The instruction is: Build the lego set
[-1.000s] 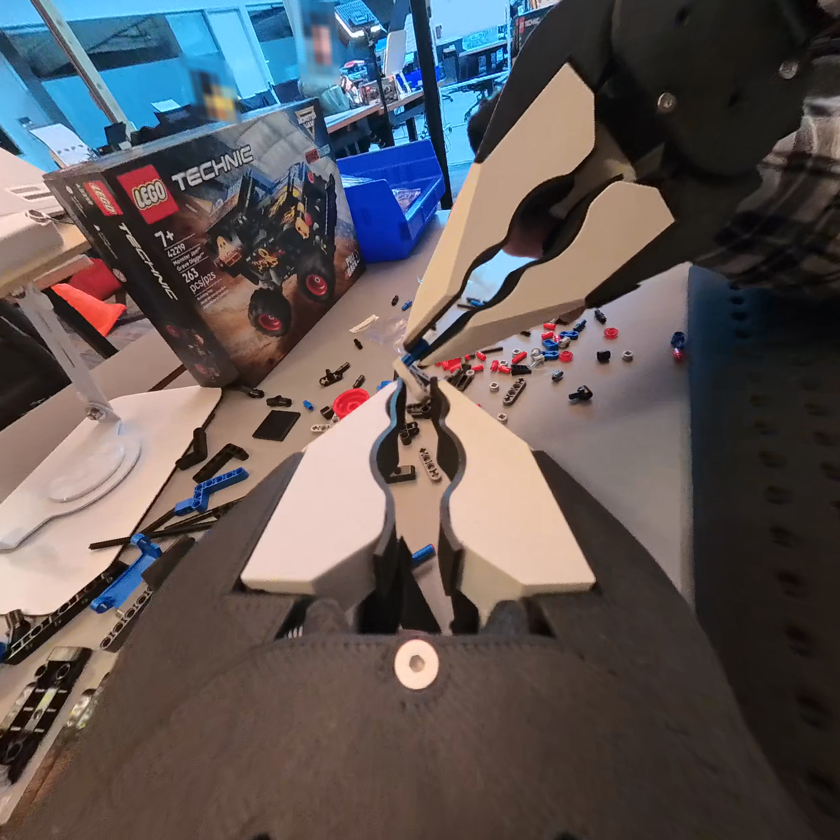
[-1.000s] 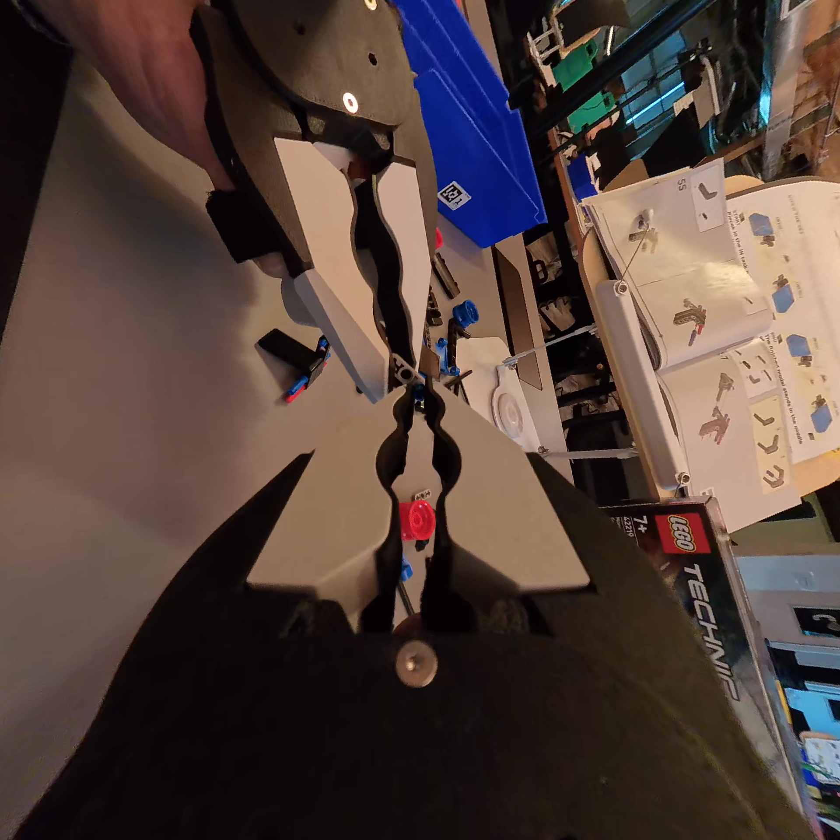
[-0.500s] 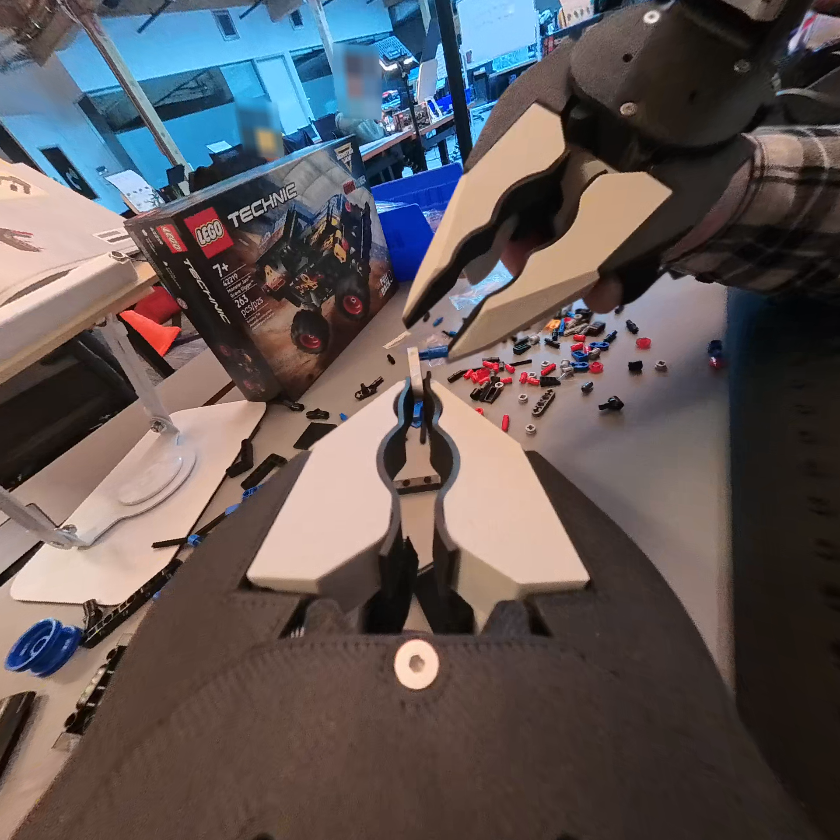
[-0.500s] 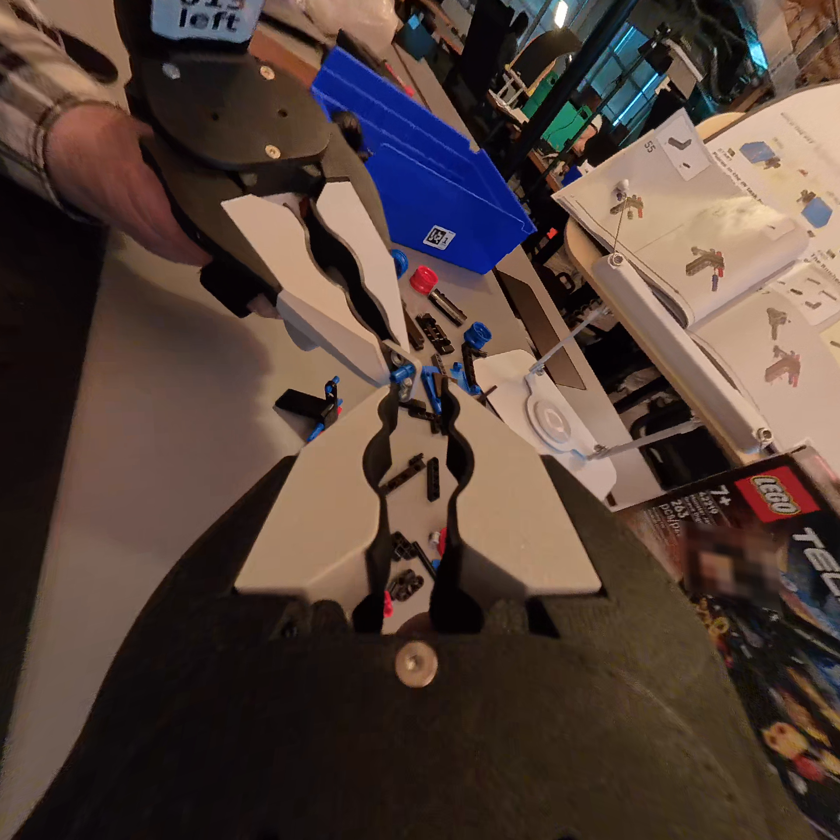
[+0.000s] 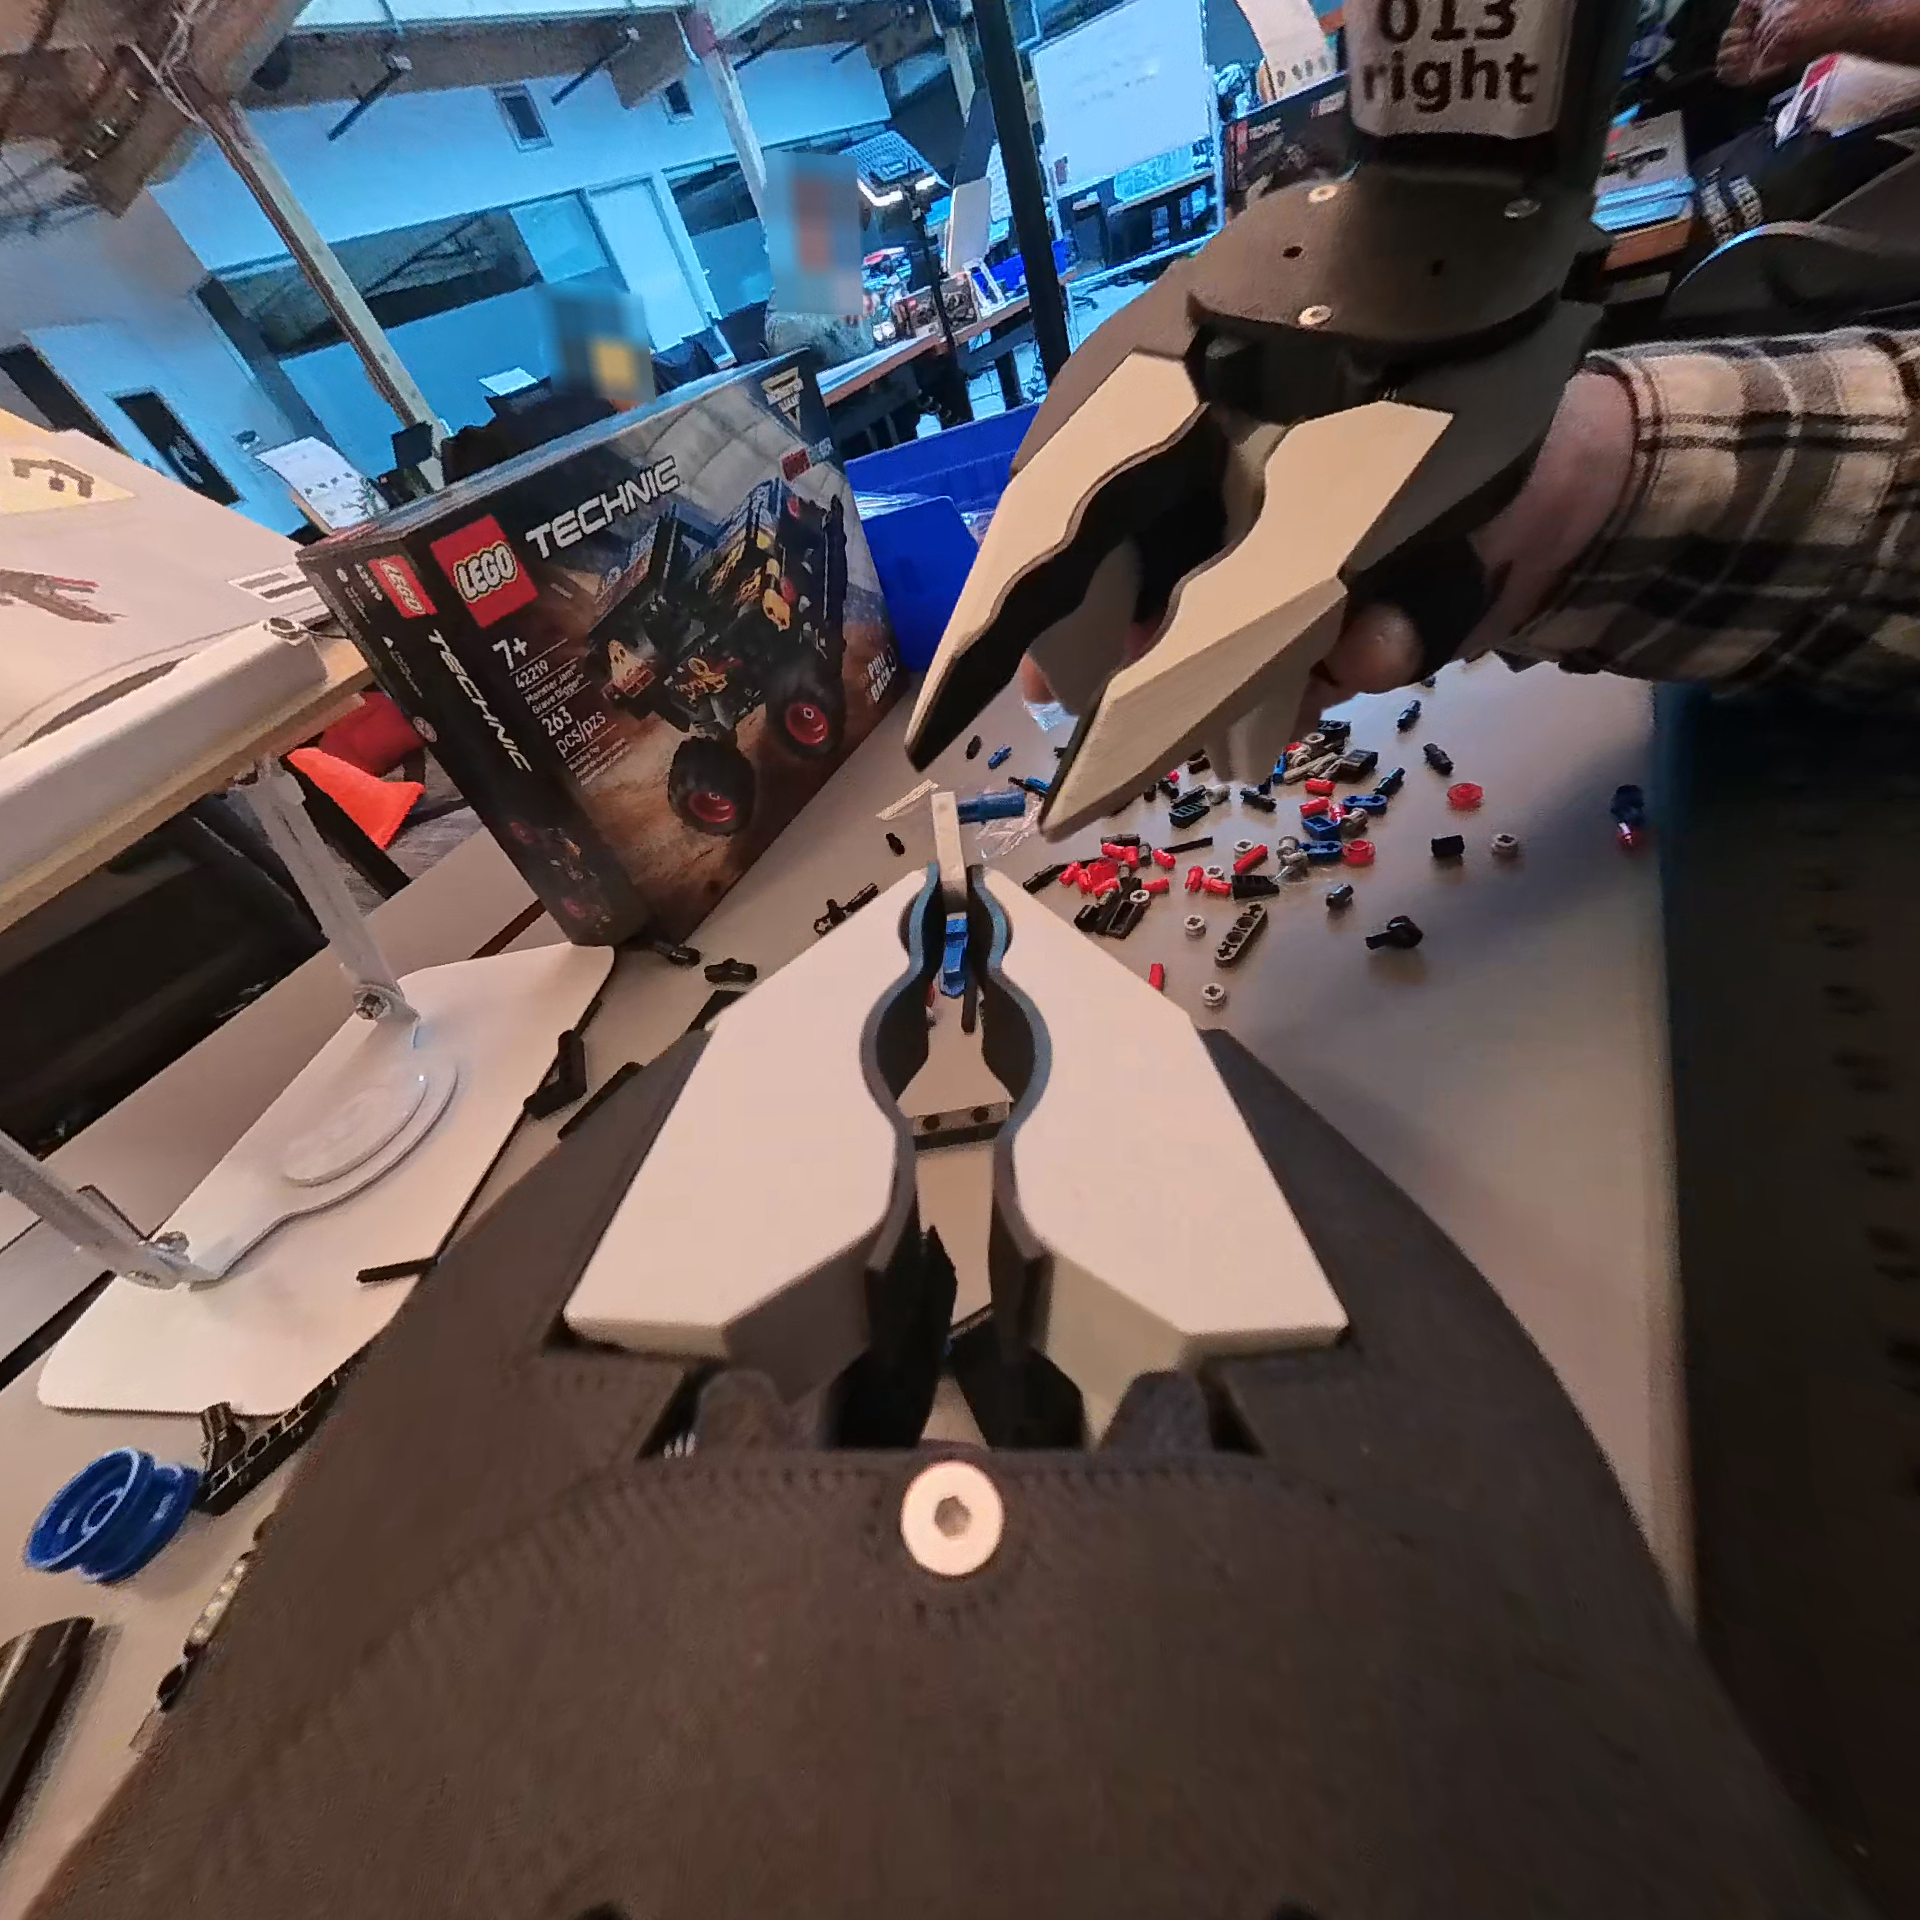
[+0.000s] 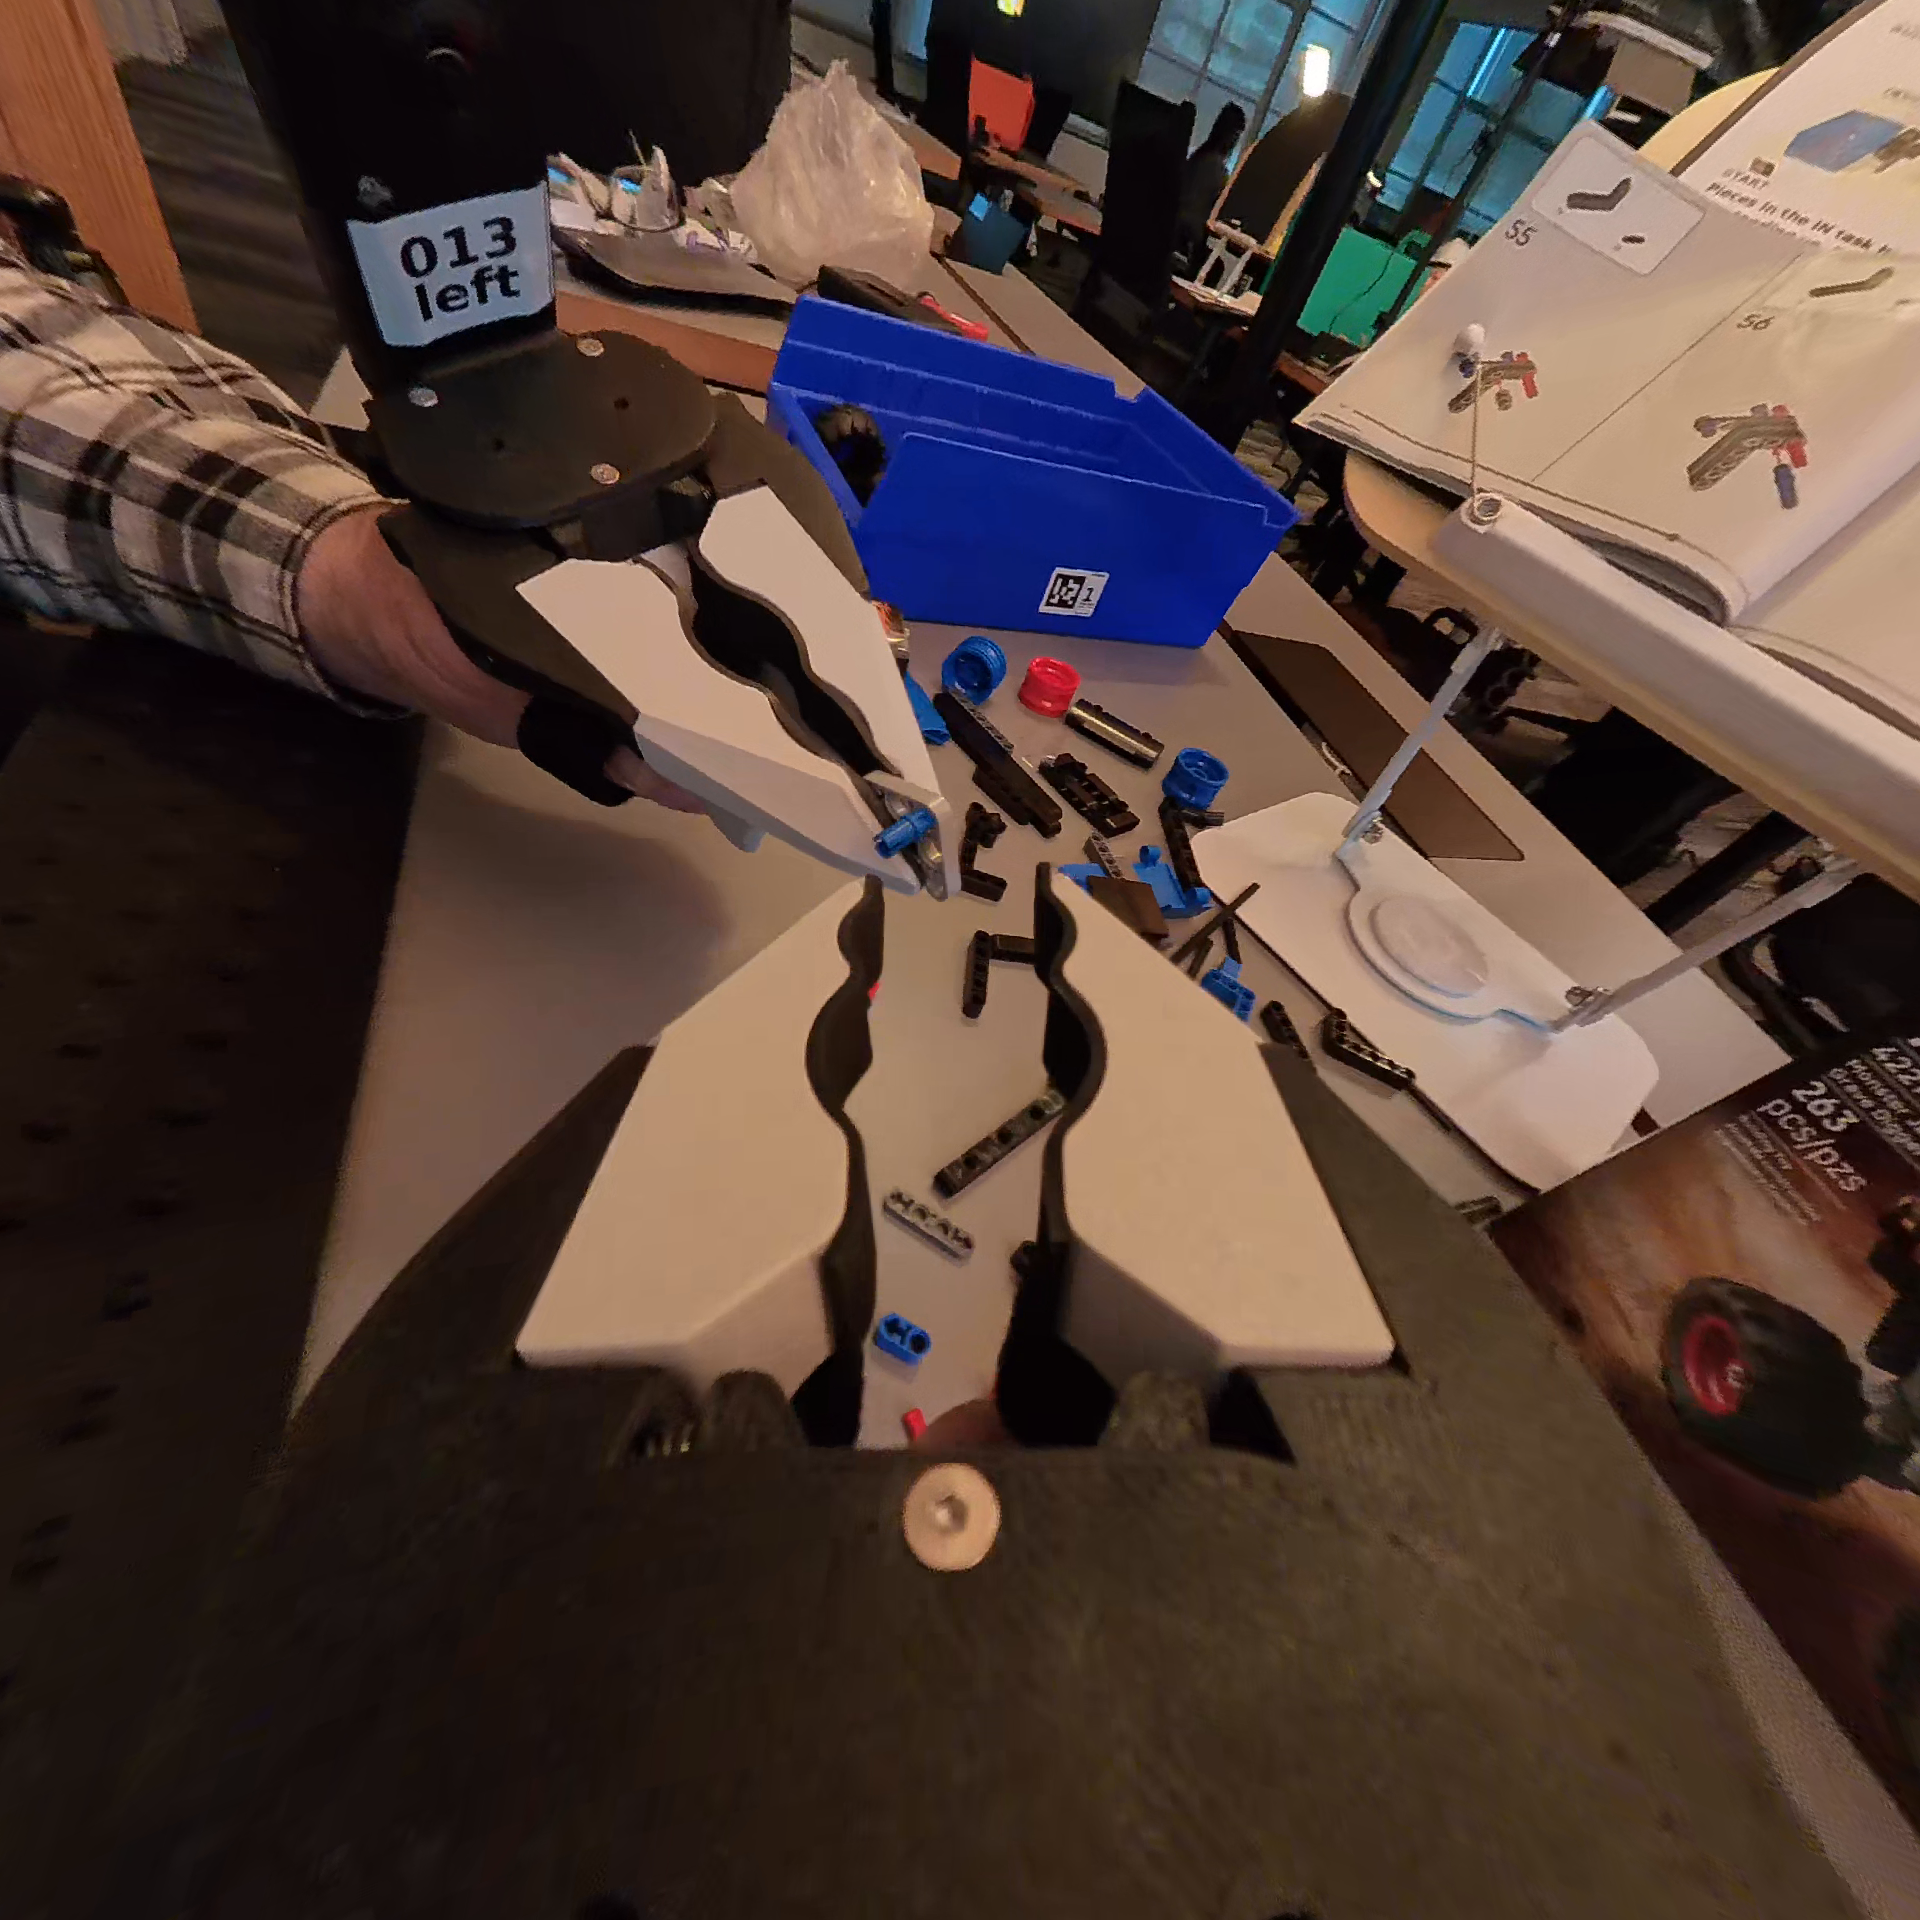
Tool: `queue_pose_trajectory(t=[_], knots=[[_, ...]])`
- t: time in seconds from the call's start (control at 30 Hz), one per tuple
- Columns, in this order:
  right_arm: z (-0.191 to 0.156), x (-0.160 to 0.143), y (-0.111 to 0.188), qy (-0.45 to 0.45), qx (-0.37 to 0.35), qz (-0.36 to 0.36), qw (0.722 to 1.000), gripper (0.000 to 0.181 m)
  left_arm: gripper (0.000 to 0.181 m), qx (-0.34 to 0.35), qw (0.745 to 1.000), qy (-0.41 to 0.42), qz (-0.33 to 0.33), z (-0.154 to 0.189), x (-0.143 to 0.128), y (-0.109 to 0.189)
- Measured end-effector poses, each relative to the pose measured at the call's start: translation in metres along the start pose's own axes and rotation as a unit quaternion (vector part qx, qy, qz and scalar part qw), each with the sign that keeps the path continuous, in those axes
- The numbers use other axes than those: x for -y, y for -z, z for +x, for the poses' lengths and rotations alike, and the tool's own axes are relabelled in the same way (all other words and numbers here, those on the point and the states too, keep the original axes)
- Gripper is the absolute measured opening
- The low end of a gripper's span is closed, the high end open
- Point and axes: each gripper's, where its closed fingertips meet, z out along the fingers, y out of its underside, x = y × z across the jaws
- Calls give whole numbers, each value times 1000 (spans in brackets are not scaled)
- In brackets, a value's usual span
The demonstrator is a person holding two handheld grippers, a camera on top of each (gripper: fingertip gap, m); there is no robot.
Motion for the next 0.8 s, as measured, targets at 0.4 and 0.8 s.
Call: queue_pose_trajectory(t=[0.4, 0.8], knots=[[-17, 6, -3, -50, 68, 36, 996, 16, 0, -26, 999, -15, 23, 12, 7, 0], [-31, 33, 6, -125, 138, 116, 976, 15, 1, -69, 993, 3, 98, 24, 32, 12]])
